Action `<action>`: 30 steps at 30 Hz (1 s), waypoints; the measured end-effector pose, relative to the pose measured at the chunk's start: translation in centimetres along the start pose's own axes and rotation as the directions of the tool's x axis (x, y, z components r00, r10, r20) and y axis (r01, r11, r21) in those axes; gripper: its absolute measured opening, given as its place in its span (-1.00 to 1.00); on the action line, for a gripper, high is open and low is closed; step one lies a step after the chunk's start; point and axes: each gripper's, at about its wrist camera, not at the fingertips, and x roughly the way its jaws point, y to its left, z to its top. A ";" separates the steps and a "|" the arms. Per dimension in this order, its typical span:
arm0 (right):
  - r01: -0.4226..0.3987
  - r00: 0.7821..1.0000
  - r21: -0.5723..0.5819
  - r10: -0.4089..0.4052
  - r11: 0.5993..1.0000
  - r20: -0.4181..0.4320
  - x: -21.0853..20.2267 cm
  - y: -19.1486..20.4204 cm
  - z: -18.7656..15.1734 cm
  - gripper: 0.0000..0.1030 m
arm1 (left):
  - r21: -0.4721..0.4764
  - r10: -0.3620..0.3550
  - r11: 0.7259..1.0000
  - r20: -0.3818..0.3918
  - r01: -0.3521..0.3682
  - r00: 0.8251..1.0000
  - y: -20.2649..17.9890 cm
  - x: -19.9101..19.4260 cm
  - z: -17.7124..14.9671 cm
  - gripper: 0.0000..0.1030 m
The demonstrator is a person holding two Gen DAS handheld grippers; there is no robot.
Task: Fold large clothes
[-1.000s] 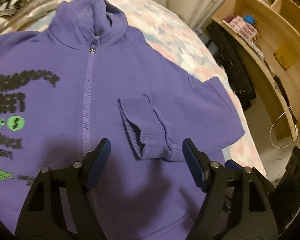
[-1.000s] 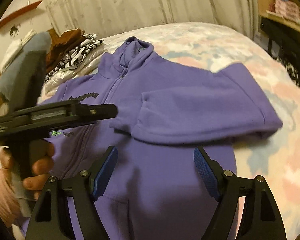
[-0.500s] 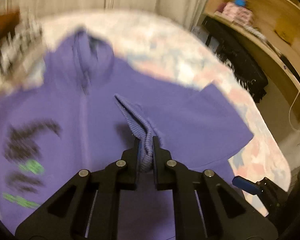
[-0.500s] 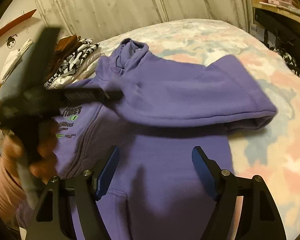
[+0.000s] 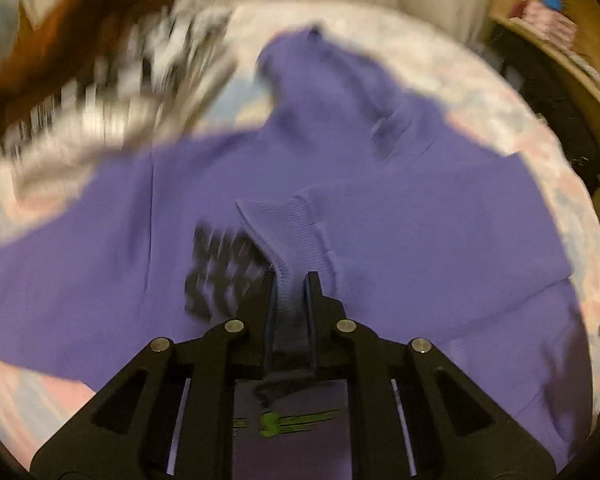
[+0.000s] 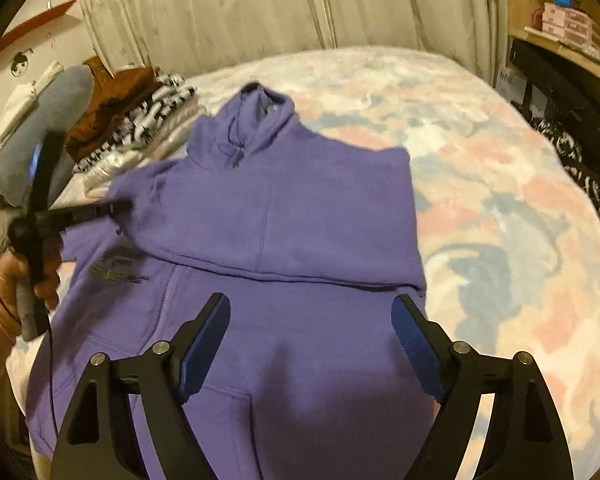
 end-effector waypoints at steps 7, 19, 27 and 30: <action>-0.061 0.998 0.126 0.063 0.990 -0.012 3.2 -3.3 4.8 0.74 | -0.123 -0.122 0.984 0.036 0.125 0.992 3.5 0.4 0.7 0.09; 0.070 0.992 0.295 -0.036 0.953 -0.122 17.0 -11.9 13.4 0.35 | -0.078 -0.072 0.994 0.023 0.073 0.997 1.7 4.2 3.2 -0.70; 0.003 1.000 0.338 -0.005 0.941 0.005 17.1 -13.4 12.4 -0.68 | -0.018 0.014 1.000 0.122 -0.012 0.992 0.4 3.3 4.8 -0.93; 0.044 0.998 0.353 -0.022 0.934 -0.067 19.7 -13.7 11.4 -0.66 | 0.007 0.066 0.998 0.055 -0.067 0.996 0.5 5.9 3.9 -0.92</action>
